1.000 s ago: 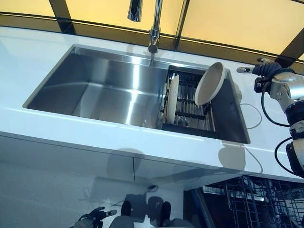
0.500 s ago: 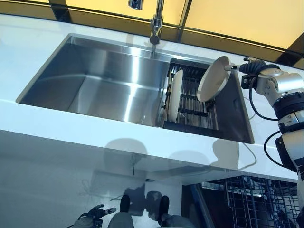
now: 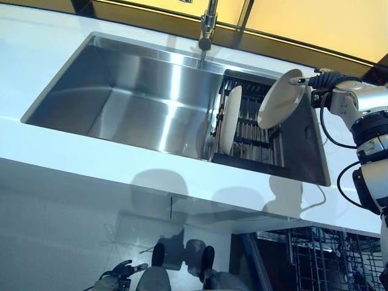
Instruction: Take plates into dishwasher
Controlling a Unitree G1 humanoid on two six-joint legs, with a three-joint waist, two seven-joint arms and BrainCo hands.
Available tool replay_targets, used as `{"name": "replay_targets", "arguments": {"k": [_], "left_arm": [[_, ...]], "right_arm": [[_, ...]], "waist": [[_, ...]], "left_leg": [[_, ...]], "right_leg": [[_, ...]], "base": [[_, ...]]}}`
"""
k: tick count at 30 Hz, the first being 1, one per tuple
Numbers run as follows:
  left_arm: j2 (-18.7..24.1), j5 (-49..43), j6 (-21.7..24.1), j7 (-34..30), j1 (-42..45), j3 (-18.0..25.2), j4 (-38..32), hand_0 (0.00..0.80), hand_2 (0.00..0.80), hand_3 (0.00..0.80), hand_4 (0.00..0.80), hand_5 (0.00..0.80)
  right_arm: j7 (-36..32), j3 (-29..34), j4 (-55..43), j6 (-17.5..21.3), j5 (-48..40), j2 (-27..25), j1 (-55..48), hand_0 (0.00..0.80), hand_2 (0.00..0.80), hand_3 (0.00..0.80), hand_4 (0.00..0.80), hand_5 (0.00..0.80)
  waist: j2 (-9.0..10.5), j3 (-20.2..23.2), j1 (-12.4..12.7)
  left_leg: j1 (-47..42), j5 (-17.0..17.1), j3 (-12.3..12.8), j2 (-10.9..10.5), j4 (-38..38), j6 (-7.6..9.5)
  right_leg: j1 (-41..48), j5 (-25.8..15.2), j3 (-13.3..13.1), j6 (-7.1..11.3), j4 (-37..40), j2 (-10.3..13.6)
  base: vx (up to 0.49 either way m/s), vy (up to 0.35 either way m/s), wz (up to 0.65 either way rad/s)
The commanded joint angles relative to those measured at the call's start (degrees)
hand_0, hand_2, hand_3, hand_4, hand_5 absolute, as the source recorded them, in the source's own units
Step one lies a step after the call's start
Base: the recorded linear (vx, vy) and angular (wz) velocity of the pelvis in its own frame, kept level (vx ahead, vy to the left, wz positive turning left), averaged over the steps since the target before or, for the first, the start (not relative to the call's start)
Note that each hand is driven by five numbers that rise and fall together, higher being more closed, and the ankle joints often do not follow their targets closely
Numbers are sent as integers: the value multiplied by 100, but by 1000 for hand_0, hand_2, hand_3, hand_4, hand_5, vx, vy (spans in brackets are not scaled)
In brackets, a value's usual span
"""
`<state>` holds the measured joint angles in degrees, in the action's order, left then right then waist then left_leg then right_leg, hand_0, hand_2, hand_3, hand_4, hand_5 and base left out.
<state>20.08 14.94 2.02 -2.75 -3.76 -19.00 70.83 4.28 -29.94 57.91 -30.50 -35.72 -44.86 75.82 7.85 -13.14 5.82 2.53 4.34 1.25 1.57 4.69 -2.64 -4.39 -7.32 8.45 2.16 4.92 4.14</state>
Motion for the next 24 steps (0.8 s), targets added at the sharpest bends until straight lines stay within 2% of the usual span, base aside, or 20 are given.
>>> {"name": "replay_targets", "arguments": {"k": [1, 24], "left_arm": [[98, 183, 116, 28, -229, -229, 191, 0, 0, 0, 0, 0], [71, 303, 212, 79, -201, -245, 159, 0, 0, 0, 0, 0]], "right_arm": [[79, -487, 251, 150, 42, -205, 1020, 0, 0, 0, 0, 0], [73, -567, 219, -54, 181, -210, 958, 0, 0, 0, 0, 0]], "waist": [[117, -14, 108], [103, -120, 88]], "left_leg": [[-15, -162, -291, -85, 31, 51], [18, -173, -265, -93, 31, 43]], "right_leg": [[120, -109, 17, 469, -72, 268], [98, -96, -4, 463, -53, 269]], "base": [[0, 0, 0], [0, 0, 0]]}}
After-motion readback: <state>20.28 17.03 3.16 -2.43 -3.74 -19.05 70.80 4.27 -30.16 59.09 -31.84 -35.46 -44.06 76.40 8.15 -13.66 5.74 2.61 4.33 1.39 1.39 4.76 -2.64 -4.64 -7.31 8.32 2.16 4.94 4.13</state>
